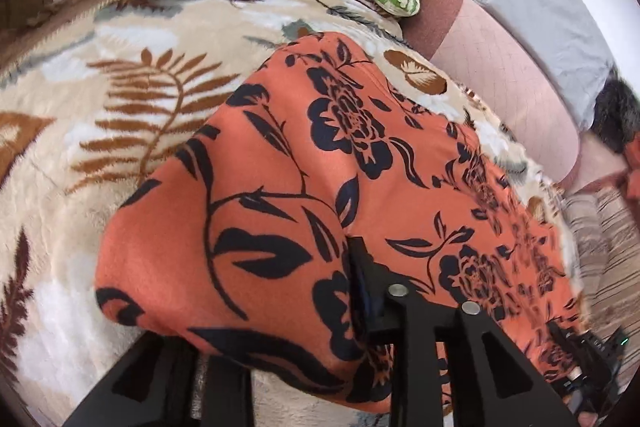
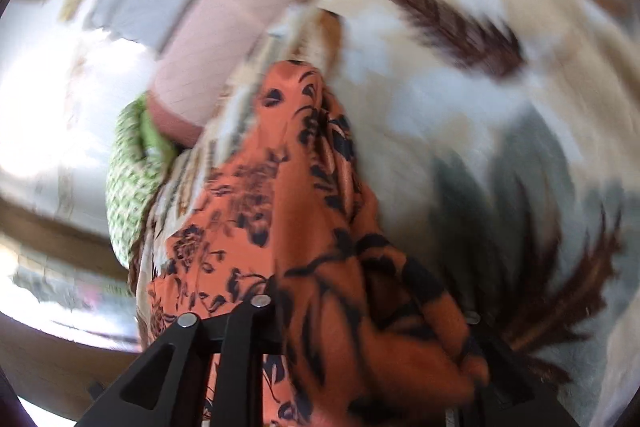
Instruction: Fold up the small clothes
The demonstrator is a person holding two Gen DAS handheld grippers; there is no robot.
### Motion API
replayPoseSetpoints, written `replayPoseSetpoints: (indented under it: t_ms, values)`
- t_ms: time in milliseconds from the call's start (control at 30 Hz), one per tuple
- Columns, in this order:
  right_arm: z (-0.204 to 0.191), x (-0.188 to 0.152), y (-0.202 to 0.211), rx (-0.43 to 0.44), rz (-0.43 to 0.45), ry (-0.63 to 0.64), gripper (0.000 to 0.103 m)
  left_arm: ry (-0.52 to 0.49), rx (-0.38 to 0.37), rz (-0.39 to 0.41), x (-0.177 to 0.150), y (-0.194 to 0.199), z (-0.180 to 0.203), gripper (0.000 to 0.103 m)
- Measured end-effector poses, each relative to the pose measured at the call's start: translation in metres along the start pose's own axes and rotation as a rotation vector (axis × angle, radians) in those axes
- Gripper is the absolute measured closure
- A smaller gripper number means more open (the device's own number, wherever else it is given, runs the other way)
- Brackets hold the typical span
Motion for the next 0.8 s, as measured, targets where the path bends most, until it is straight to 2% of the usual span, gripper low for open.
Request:
replayPoseSetpoints:
  t_ms: [33, 100, 133, 200, 267, 333, 367, 433, 500, 567, 600, 633, 733, 800]
  values:
    - [0.005, 0.0, 0.003, 0.018, -0.001, -0.051, 0.067, 0.018, -0.016, -0.011, 0.001, 0.001, -0.002, 0.069]
    - [0.014, 0.004, 0.019, -0.021, 0.03, -0.111, 0.043, 0.059, -0.033, -0.023, 0.002, 0.006, -0.009, 0.065]
    - [0.018, 0.007, 0.035, -0.048, 0.092, -0.132, 0.037, 0.07, -0.033, -0.021, 0.002, 0.009, -0.012, 0.063]
    - [0.026, 0.015, 0.069, -0.109, 0.227, -0.157, 0.037, 0.1, -0.023, -0.011, 0.005, 0.018, -0.019, 0.059]
    - [0.022, 0.022, 0.099, -0.167, 0.349, -0.126, 0.036, 0.146, -0.011, 0.027, 0.01, 0.033, -0.03, 0.059]
    - [-0.001, 0.028, 0.114, -0.198, 0.407, -0.003, 0.035, 0.163, 0.04, 0.105, 0.019, 0.053, -0.04, 0.057]
    - [-0.016, 0.029, 0.114, -0.202, 0.404, 0.07, 0.035, 0.161, 0.069, 0.154, 0.025, 0.063, -0.043, 0.054]
    - [-0.057, 0.022, 0.101, -0.192, 0.365, 0.24, 0.035, 0.117, 0.119, 0.255, 0.038, 0.083, -0.041, 0.043]
    - [-0.103, 0.007, 0.074, -0.152, 0.284, 0.393, 0.036, 0.029, 0.138, 0.323, 0.045, 0.096, -0.031, 0.042]
    - [-0.143, -0.011, 0.043, -0.105, 0.196, 0.494, 0.037, -0.047, 0.149, 0.359, 0.048, 0.099, -0.02, 0.037]
    - [-0.16, -0.021, 0.027, -0.082, 0.148, 0.528, 0.038, -0.097, 0.15, 0.35, 0.047, 0.094, -0.013, 0.027]
    - [-0.182, -0.034, 0.002, -0.063, 0.071, 0.584, 0.039, -0.145, 0.142, 0.305, 0.044, 0.084, -0.007, 0.024]
    - [-0.22, -0.068, -0.055, -0.048, -0.09, 0.707, 0.048, -0.181, 0.121, 0.14, 0.037, 0.05, -0.006, 0.024]
    - [-0.234, -0.087, -0.093, -0.052, -0.211, 0.758, 0.06, -0.204, 0.158, 0.056, 0.028, 0.032, -0.009, 0.024]
Point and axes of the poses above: each gripper's, at about its wrist camera, not at the fingertips, and y roughly against the way its jaws point, z to its right, x to its top, the point moved 6 cm from there along -y, roughly the way its jaws point, and after that the axes turned 7 degrees about y, right-handed, at the moved point
